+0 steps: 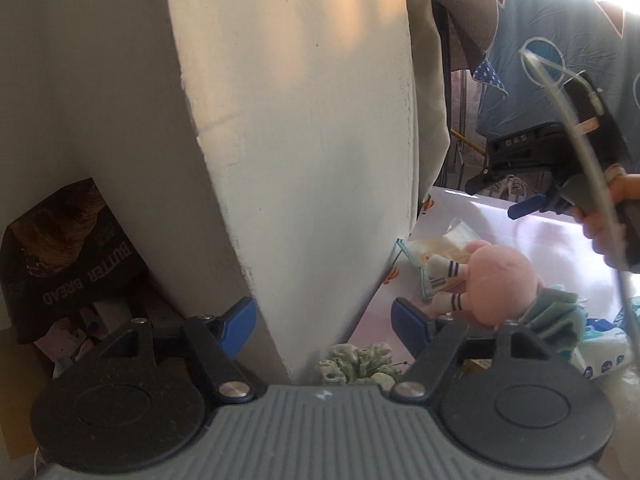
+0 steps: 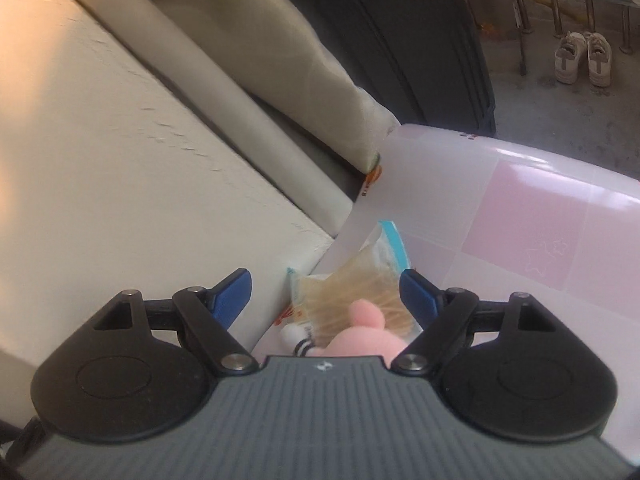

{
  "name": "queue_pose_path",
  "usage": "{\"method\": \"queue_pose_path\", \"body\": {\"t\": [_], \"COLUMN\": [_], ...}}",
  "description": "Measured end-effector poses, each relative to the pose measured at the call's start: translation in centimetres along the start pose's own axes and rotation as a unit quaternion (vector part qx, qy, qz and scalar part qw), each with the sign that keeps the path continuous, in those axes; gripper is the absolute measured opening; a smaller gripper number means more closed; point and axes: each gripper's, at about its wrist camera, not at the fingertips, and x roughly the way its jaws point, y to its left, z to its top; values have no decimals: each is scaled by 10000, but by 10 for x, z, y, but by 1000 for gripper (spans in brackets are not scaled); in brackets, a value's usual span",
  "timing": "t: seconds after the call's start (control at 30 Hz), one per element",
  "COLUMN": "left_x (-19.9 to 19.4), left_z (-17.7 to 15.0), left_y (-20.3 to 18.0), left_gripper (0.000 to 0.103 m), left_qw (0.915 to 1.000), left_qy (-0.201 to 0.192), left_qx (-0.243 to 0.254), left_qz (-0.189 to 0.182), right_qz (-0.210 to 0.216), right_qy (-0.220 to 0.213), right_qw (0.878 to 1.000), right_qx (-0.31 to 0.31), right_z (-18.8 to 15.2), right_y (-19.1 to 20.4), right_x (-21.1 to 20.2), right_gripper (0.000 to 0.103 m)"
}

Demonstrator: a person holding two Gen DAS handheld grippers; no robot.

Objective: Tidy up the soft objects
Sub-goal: 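Reach the right gripper to the clear bag of cotton swabs and grasp it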

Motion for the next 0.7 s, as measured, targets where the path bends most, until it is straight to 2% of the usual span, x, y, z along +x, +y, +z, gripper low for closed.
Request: {"method": "queue_pose_path", "body": {"t": [0.1,0.17,0.23,0.3,0.33,0.4,0.47,0.7], "left_x": [4,8,9,11,10,9,8,-5], "left_z": [-1,1,1,1,1,0,0,1], "left_y": [4,3,2,1,0,0,1,6], "left_gripper": [73,72,71,70,70,70,68,67], "left_qw": [10000,10000,9999,9999,9998,9998,9999,9998], "left_qy": [56,41,18,-25,-39,-51,-14,-80], "left_qx": [-2,46,112,164,170,167,137,1], "left_qz": [27,0,21,26,14,-20,-38,-205], "right_qz": [-223,-329,-446,-535,-600,-567,-594,-548], "right_qy": [88,131,246,252,199,35,-213,-981], "right_qw": [9992,9988,9980,9977,9978,9981,9979,9936], "right_qx": [307,343,375,323,213,219,137,-150], "right_z": [8,10,12,12,13,8,6,7], "right_y": [-14,-17,-17,-14,-11,-8,-5,20], "right_x": [46,65,80,87,87,80,66,-18], "right_gripper": [81,73,45,37,29,23,21,15]}}
